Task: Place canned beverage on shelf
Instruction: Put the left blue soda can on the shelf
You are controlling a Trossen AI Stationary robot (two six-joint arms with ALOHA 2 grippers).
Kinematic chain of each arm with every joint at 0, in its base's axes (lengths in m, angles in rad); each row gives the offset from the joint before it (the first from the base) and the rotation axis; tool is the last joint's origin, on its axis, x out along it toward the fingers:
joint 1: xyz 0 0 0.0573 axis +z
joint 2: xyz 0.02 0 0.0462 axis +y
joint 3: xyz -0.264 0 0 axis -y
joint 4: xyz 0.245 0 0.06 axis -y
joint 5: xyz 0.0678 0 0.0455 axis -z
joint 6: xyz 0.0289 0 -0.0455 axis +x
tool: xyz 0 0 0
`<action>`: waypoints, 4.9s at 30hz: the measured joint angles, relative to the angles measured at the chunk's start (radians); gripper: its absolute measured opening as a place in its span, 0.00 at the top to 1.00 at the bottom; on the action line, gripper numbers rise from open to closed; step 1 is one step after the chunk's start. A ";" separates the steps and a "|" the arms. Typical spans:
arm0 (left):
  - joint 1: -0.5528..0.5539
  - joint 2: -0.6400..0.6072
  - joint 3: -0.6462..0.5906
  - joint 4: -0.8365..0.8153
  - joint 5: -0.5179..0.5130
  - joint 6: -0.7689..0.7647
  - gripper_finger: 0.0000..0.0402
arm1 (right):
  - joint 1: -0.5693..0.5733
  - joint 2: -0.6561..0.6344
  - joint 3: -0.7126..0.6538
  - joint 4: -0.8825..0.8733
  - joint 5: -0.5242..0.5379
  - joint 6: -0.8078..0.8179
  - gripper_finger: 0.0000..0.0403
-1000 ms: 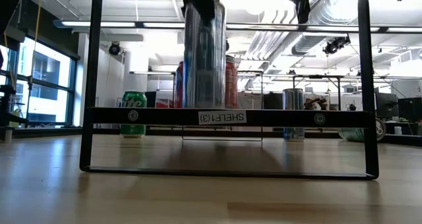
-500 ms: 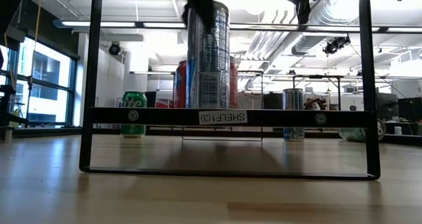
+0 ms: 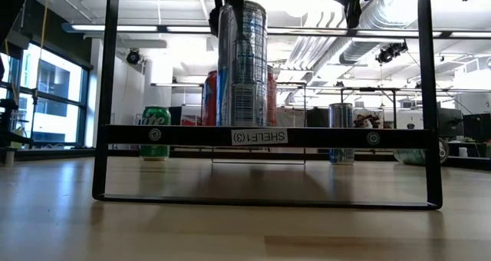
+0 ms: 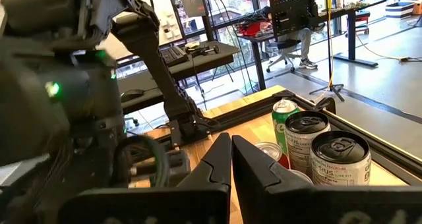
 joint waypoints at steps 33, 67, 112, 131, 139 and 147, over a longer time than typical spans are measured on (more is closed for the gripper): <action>-0.034 -0.831 -0.679 0.780 -0.273 -0.132 0.04 | 0.000 0.000 0.000 0.128 -0.101 0.061 1.00; -0.047 -0.970 -0.953 0.972 -0.171 -0.157 0.96 | 0.196 0.233 0.175 0.035 -0.282 0.154 1.00; -0.019 -1.039 -0.953 0.829 -0.200 -0.211 1.00 | 0.267 0.693 0.523 -0.516 -0.258 1.250 1.00; -0.003 -1.102 -0.953 0.865 -0.256 -0.205 1.00 | 0.208 0.723 0.523 -0.488 -0.259 1.256 1.00; 0.033 -1.231 -0.953 0.860 -0.349 -0.174 1.00 | 0.171 0.723 0.523 -0.446 -0.241 1.232 1.00; 0.057 -1.291 -0.953 0.852 -0.408 -0.138 1.00 | 0.134 0.737 0.523 -0.386 -0.238 1.220 1.00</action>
